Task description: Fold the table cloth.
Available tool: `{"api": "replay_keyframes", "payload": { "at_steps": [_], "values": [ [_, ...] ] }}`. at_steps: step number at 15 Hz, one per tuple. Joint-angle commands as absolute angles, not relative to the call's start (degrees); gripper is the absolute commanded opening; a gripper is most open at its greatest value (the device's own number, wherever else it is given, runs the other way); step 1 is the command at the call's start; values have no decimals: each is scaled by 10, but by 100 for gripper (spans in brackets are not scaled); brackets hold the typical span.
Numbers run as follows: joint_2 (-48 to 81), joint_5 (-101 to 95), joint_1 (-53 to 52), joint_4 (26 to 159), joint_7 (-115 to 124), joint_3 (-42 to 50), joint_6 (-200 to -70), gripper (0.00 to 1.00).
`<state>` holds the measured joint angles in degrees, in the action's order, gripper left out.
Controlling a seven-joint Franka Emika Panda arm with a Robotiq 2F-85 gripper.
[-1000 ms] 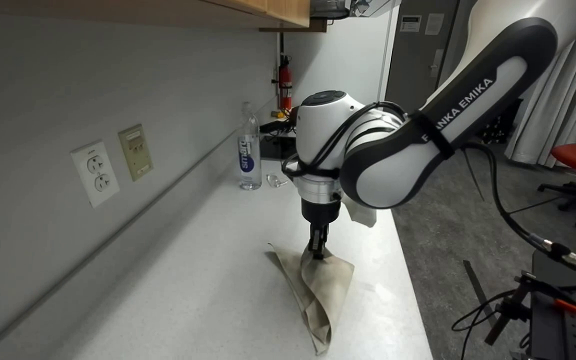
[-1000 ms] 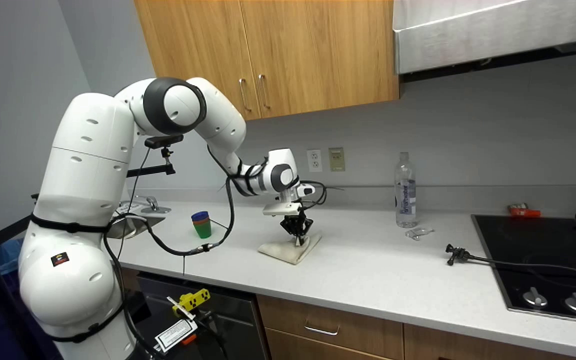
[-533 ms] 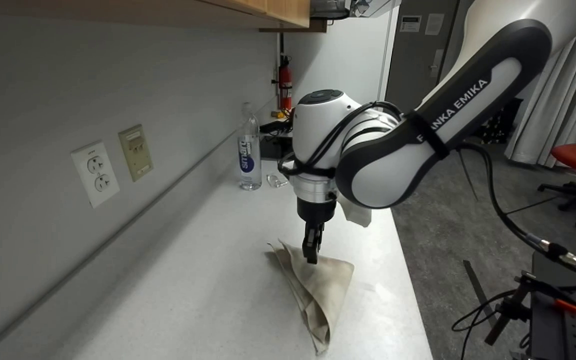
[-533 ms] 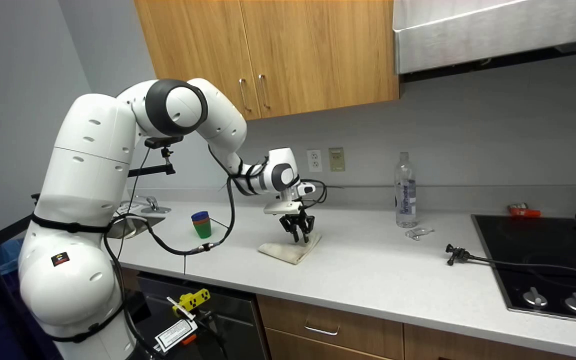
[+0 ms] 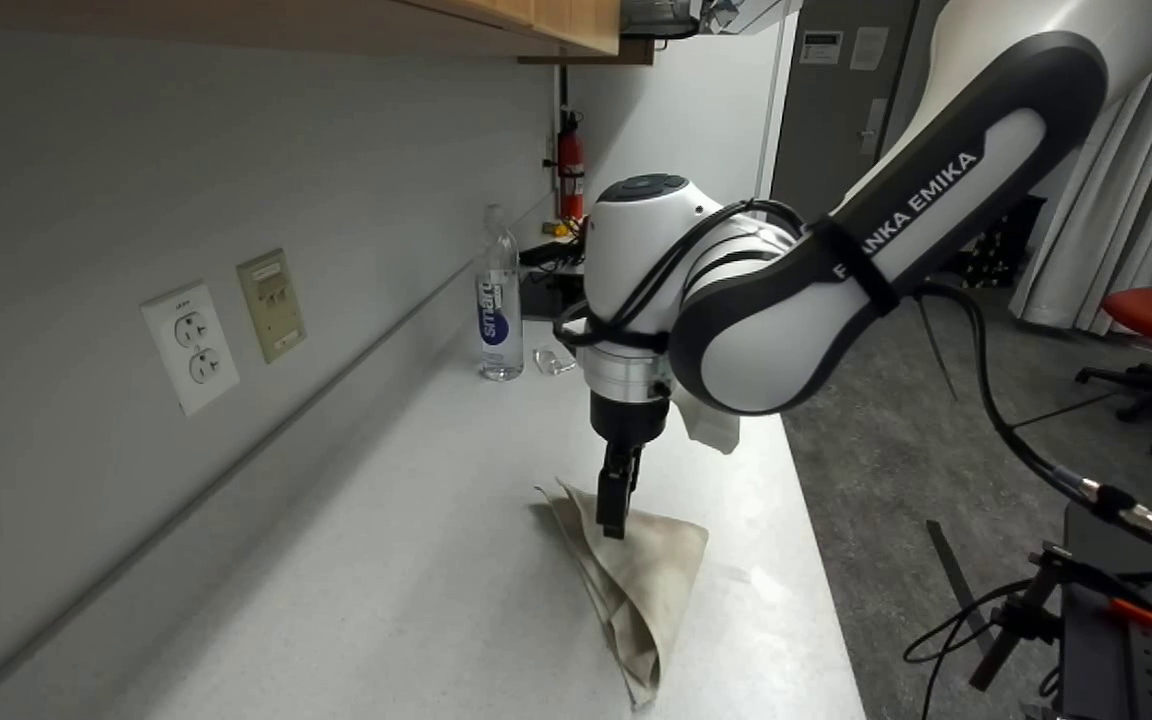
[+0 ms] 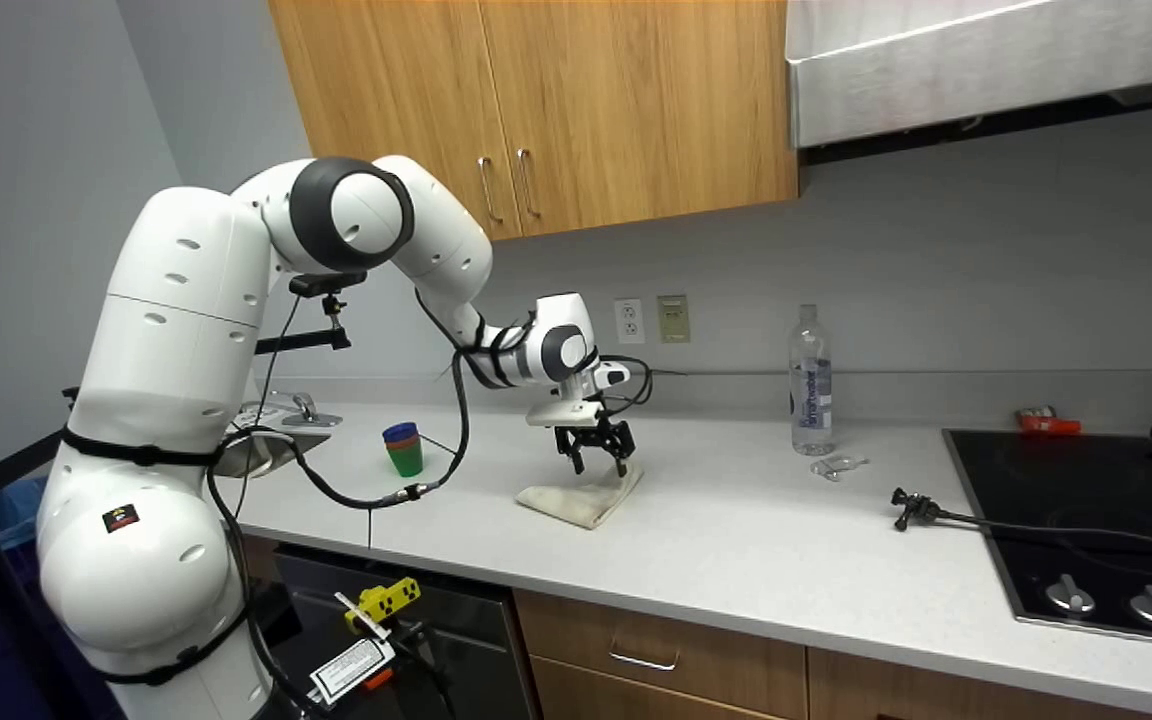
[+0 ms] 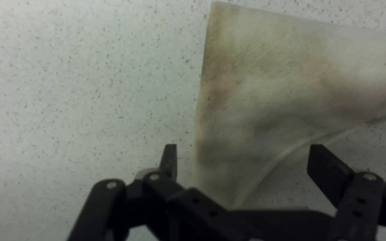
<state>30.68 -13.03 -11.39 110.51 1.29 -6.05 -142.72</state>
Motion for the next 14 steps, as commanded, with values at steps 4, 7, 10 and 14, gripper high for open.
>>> {"api": "replay_keyframes", "payload": {
  "at_steps": [4,7,10,14],
  "values": [
    [239,-70,-100,1142,-49,-99,-1334,100],
    [204,-70,-106,1171,-43,-96,-1324,100],
    [166,-82,-109,1212,-32,-92,-1341,100],
    [108,-87,-113,1275,-27,-96,-1380,100]
  ]
}}
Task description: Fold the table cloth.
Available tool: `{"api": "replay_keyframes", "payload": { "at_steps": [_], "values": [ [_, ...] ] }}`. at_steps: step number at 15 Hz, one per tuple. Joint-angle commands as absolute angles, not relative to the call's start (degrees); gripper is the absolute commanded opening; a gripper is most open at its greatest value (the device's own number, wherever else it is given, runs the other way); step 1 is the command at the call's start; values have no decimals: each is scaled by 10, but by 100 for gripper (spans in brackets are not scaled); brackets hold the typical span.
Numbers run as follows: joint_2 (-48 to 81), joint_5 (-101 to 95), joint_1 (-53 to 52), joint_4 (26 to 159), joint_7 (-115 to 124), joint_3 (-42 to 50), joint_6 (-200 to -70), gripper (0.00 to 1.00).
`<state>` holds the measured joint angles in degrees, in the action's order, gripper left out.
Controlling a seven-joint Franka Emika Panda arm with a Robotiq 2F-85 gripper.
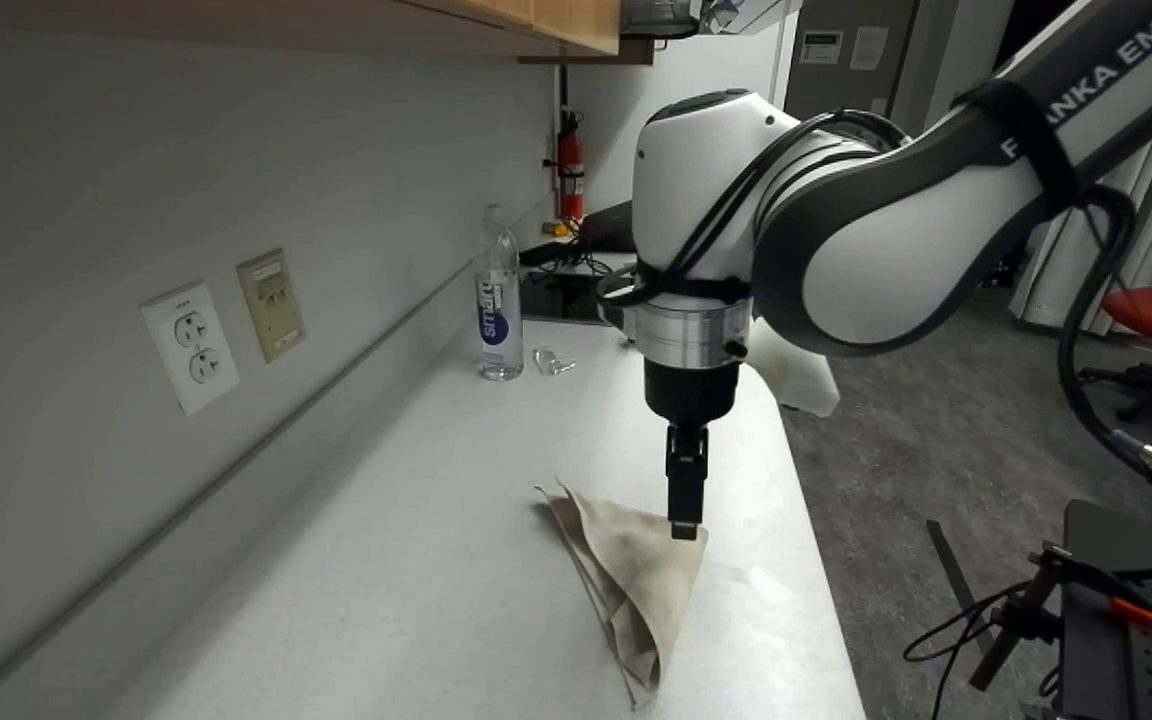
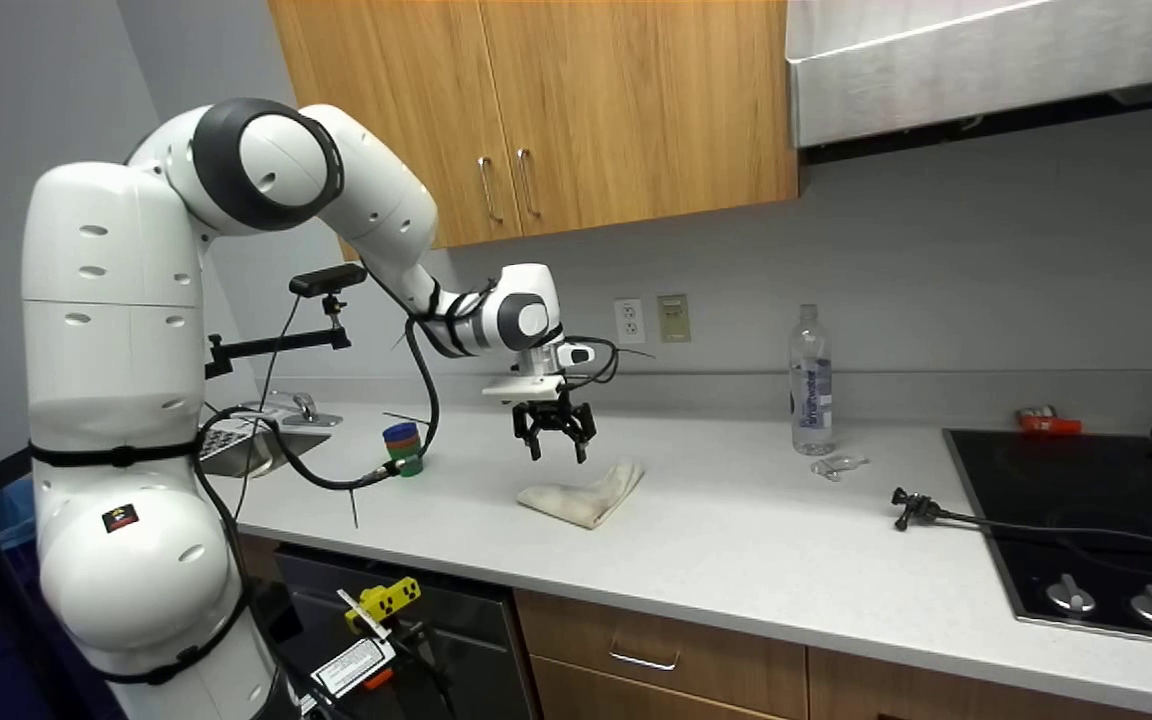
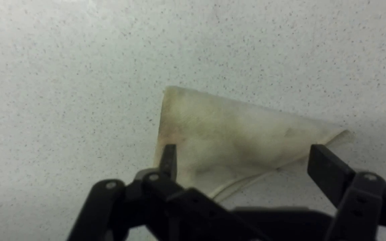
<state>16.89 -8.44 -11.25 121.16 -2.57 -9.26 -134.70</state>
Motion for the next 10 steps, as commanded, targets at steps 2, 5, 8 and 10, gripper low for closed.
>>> {"api": "replay_keyframes", "payload": {
  "at_steps": [2,5,8,10],
  "values": [
    [79,-85,-114,1303,-29,-101,-1399,100],
    [28,-84,-120,1343,-23,-111,-1427,100],
    [-18,-84,-125,1374,-19,-121,-1454,100],
    [-40,-83,-128,1388,-19,-127,-1468,100]
  ]
}}
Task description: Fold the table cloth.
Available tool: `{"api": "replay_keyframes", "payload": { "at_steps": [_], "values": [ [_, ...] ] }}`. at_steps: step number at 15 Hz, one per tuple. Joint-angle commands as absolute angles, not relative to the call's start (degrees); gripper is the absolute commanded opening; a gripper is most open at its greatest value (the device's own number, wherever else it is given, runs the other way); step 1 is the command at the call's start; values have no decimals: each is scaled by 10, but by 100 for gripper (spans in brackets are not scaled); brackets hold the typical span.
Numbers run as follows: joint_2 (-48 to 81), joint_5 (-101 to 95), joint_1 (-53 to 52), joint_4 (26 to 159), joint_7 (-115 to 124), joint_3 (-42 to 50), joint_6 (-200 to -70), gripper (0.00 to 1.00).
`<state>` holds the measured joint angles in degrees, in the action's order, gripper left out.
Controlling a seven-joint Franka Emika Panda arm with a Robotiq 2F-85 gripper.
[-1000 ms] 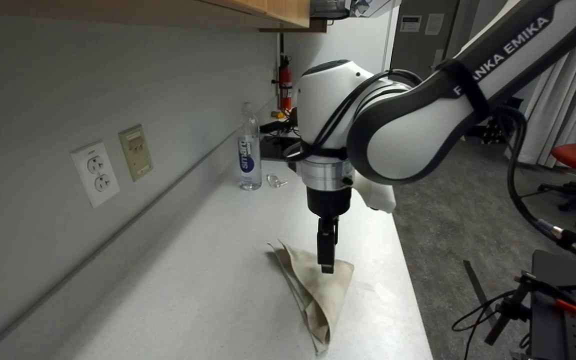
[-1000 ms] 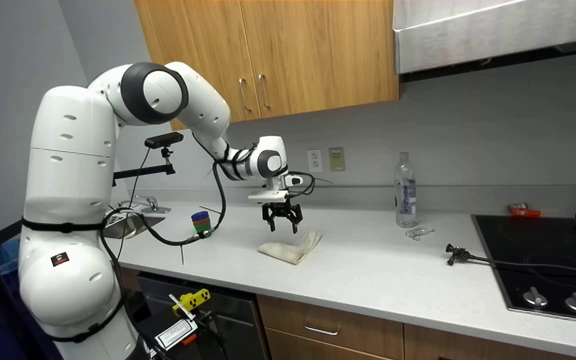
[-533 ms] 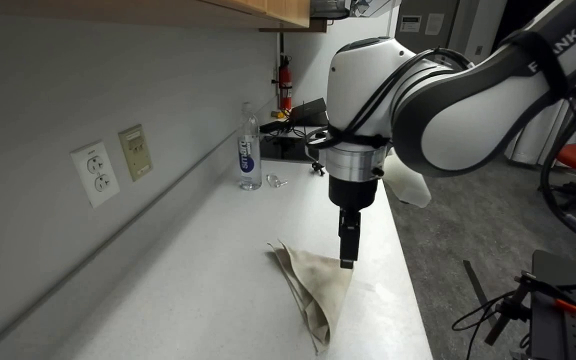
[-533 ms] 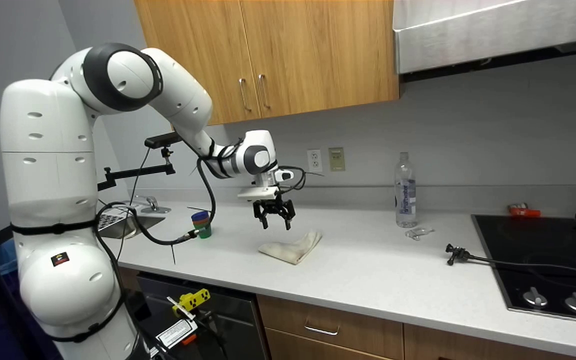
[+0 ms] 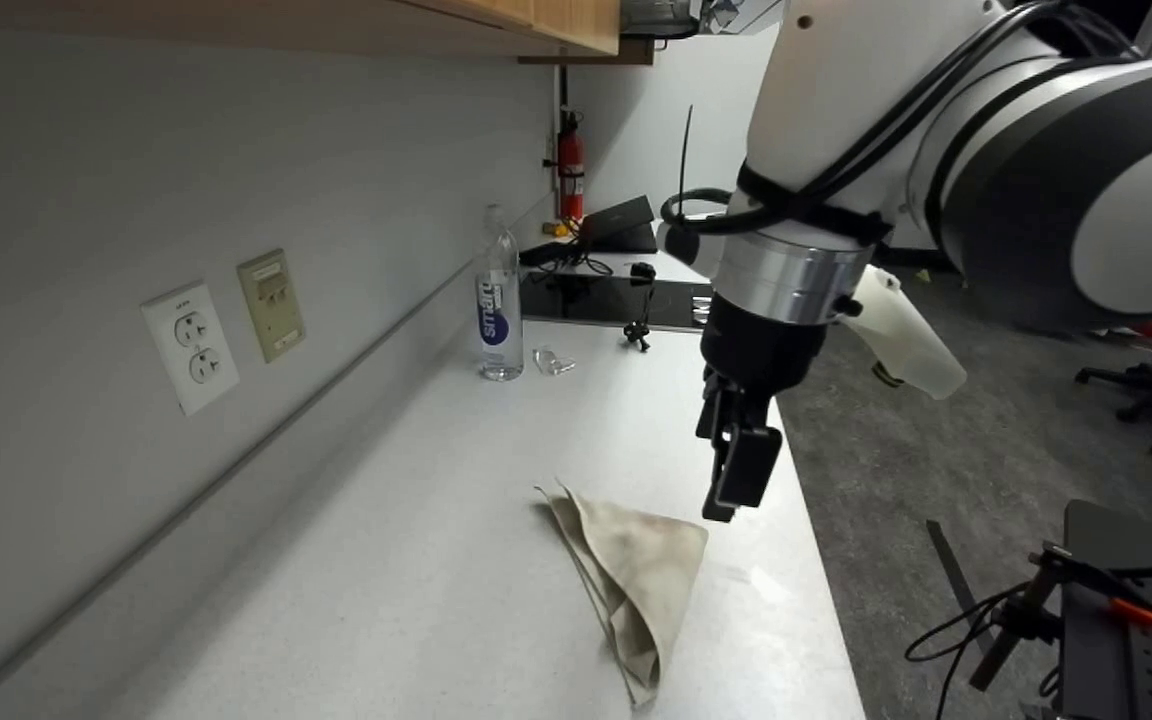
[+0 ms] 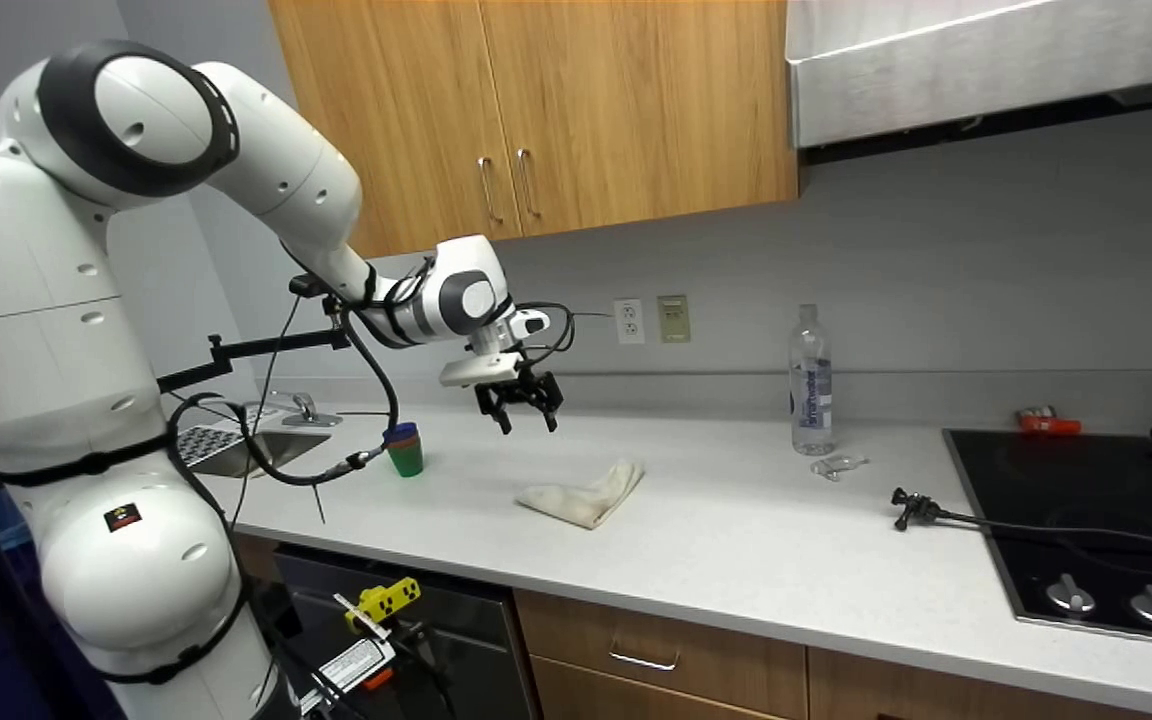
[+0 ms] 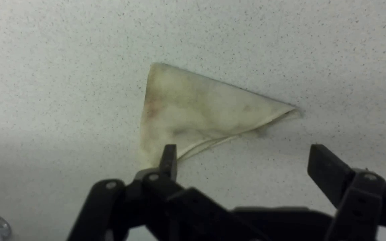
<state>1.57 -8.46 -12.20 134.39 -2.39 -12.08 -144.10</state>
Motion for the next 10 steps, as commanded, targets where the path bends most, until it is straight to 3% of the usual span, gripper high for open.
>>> {"api": "replay_keyframes", "payload": {
  "at_steps": [1,10],
  "values": [
    [-49,-83,-129,1393,-20,-129,-1473,100],
    [-89,-86,-129,1429,-7,-134,-1533,100]
  ]
}}
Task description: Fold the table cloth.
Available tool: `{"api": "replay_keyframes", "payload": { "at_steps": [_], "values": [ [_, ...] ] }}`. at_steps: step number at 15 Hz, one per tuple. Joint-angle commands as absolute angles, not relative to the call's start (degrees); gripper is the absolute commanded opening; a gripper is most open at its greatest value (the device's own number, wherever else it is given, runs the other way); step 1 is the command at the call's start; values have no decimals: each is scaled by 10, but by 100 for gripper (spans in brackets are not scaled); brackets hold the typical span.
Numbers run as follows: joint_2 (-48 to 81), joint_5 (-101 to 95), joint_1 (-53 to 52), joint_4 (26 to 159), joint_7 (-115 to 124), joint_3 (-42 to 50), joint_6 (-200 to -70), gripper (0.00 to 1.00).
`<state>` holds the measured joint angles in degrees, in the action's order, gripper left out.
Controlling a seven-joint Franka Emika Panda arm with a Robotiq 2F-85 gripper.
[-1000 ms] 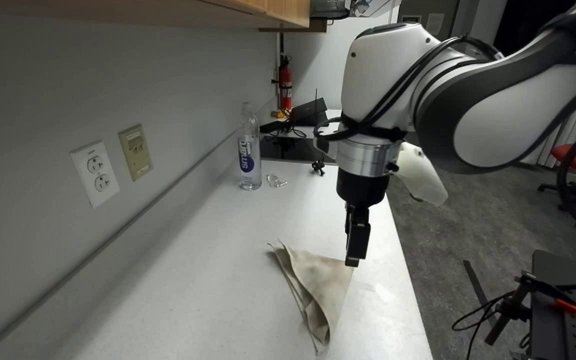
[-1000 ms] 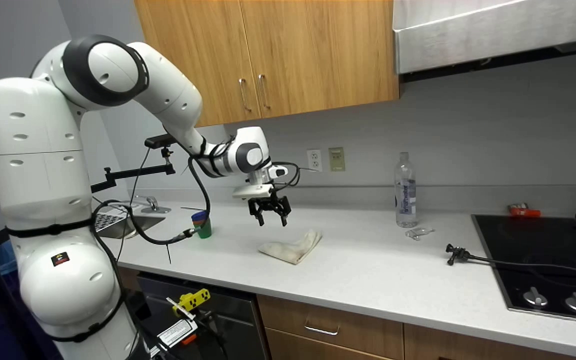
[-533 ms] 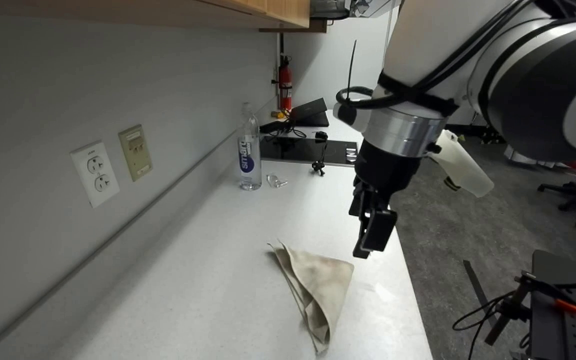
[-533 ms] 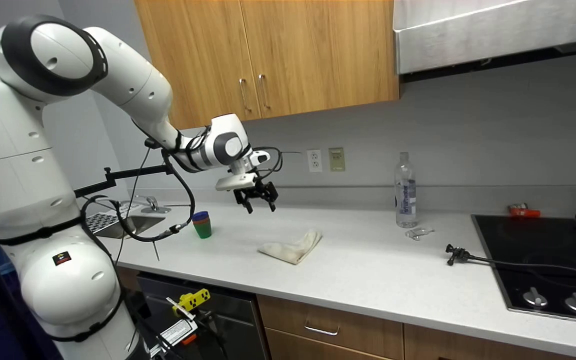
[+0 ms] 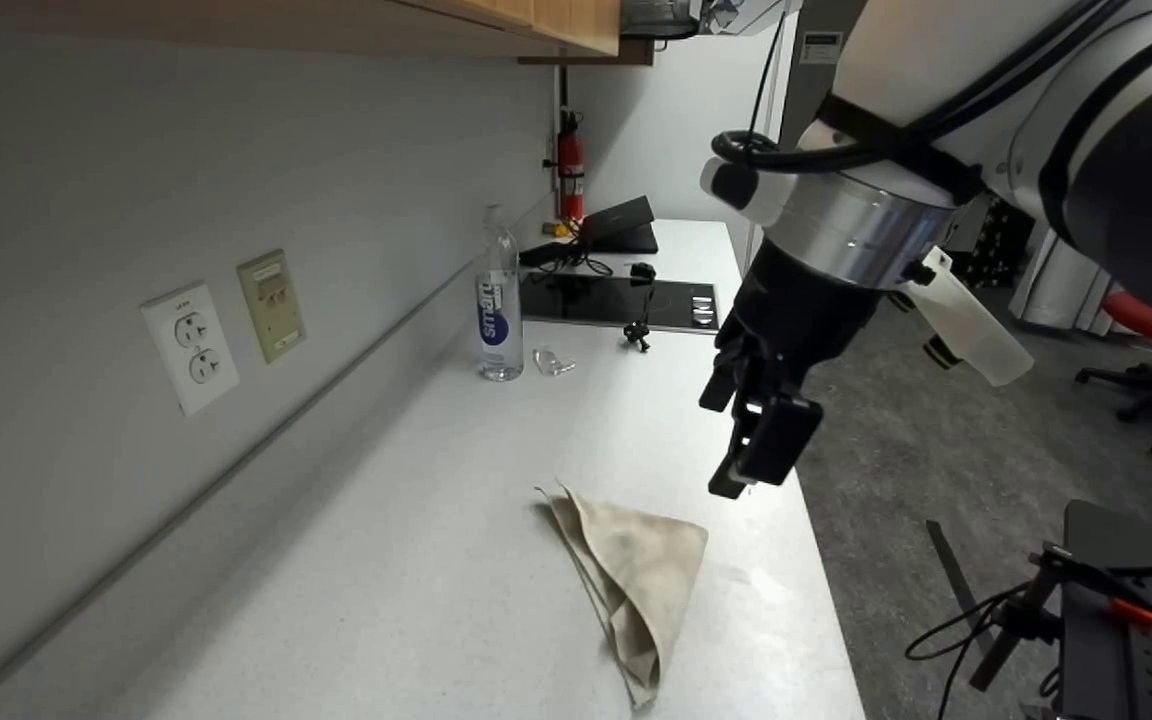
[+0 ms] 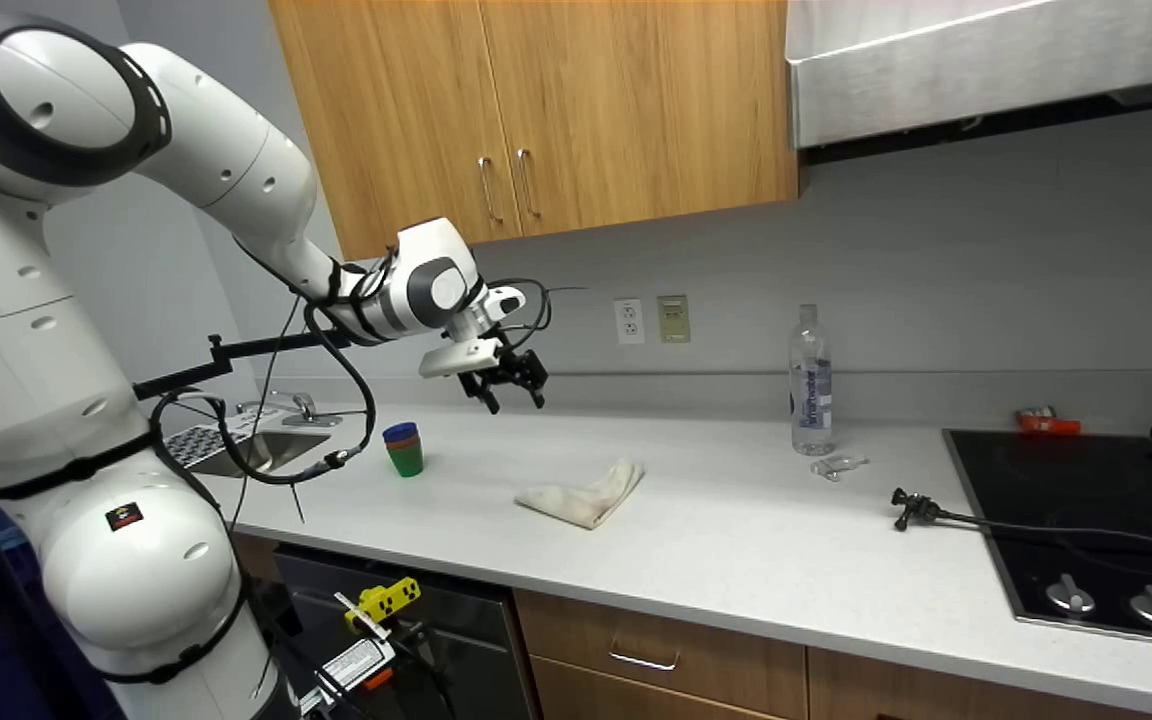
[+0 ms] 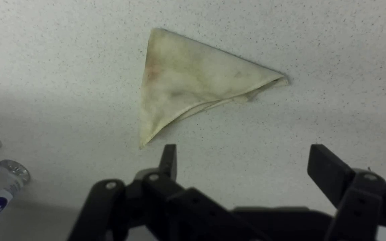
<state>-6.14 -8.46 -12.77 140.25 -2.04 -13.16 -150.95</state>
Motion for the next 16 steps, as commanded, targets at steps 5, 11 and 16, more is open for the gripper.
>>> {"api": "replay_keyframes", "payload": {
  "at_steps": [5,11,16],
  "values": [
    [-70,-83,-127,1415,-14,-132,-1524,100],
    [-71,-83,-127,1415,-13,-132,-1524,100],
    [-71,-83,-127,1415,-13,-132,-1524,100]
  ]
}}
